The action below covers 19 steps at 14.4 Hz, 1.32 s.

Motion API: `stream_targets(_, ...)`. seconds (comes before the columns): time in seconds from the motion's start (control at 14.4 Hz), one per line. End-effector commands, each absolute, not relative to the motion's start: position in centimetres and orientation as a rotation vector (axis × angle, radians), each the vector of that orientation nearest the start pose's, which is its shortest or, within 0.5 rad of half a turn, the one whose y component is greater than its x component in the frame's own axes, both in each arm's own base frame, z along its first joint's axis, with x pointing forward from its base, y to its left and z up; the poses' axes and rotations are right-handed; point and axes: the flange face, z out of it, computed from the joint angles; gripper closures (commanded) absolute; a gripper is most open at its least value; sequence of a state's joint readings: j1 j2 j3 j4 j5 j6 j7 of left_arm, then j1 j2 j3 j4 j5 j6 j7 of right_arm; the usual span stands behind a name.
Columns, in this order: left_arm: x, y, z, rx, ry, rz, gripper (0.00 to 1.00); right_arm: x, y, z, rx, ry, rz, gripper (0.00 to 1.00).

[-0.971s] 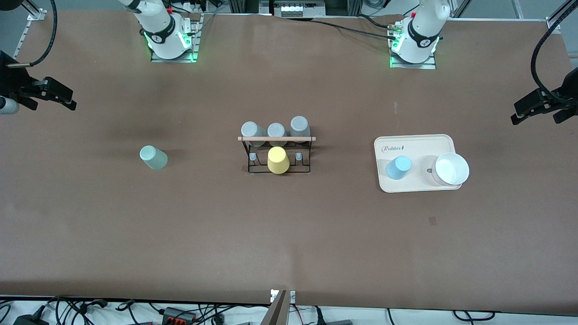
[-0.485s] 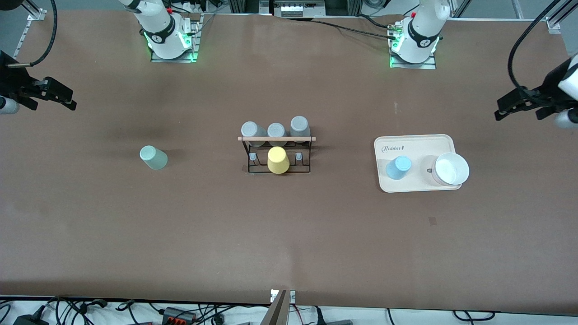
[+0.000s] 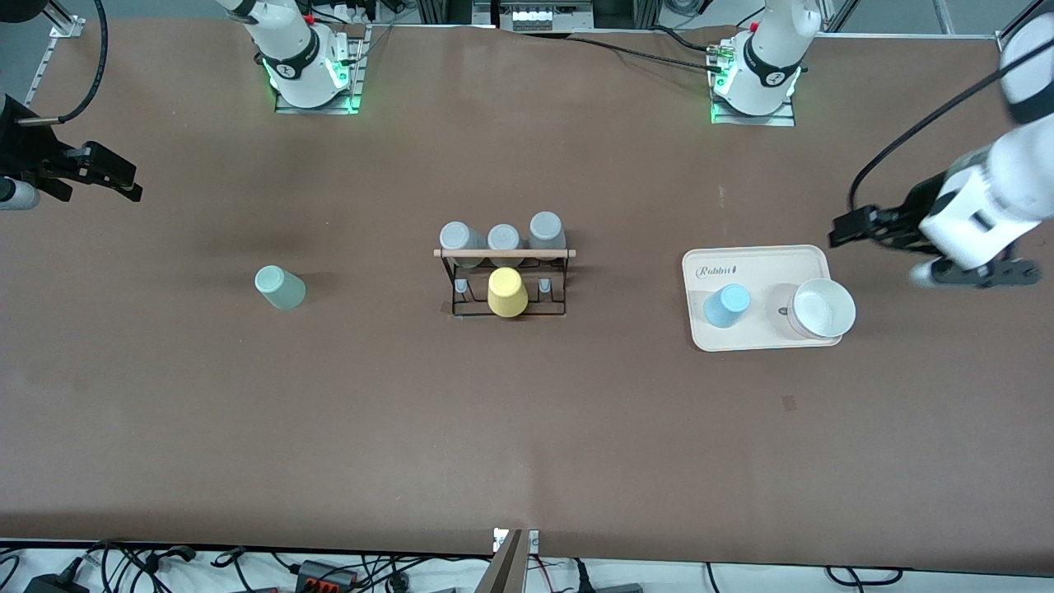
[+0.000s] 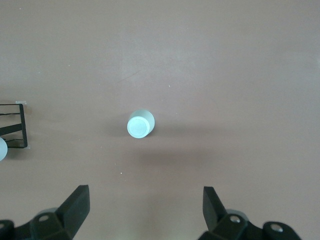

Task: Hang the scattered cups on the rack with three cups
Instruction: 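Lower the left gripper onto the light blue cup and grasp it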

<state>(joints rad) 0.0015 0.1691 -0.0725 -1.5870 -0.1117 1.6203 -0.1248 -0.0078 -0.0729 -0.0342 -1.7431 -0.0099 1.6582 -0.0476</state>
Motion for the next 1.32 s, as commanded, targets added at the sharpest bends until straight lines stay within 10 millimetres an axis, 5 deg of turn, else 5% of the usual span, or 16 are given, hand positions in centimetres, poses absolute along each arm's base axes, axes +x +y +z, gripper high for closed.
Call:
stream_targets(0.0,59.0,-6.4,47.2,-3.242,-0.17,0.25,0.0,53.2,-2.4,58.9,-3.155,-0.012,0.011,0.0)
stream_targets(0.35,57.4,-7.6,36.2,-3.243,-0.23,0.138,0.0,53.2,-2.6,58.9,-3.154,-0.007,0.011,0.0)
stream_targets(0.55,57.3,-8.3,31.5,-3.246,-0.246,0.105,0.0,53.2,-2.6,59.0,-3.154,-0.005,0.011,0.0)
stream_targets(0.69,56.5,-10.6,28.3,-3.245,-0.255,0.078,0.0,53.1,-2.6,59.1,-3.154,-0.005,0.013,0.0)
stream_targets(0.9,55.2,-10.9,25.1,-3.237,-0.262,0.059,0.0,53.1,-2.6,59.0,-3.154,-0.007,0.013,0.0)
stream_targets(1.25,54.9,-10.7,23.2,-3.227,-0.245,0.066,0.0,53.1,-2.3,59.2,-3.155,-0.015,0.006,0.0)
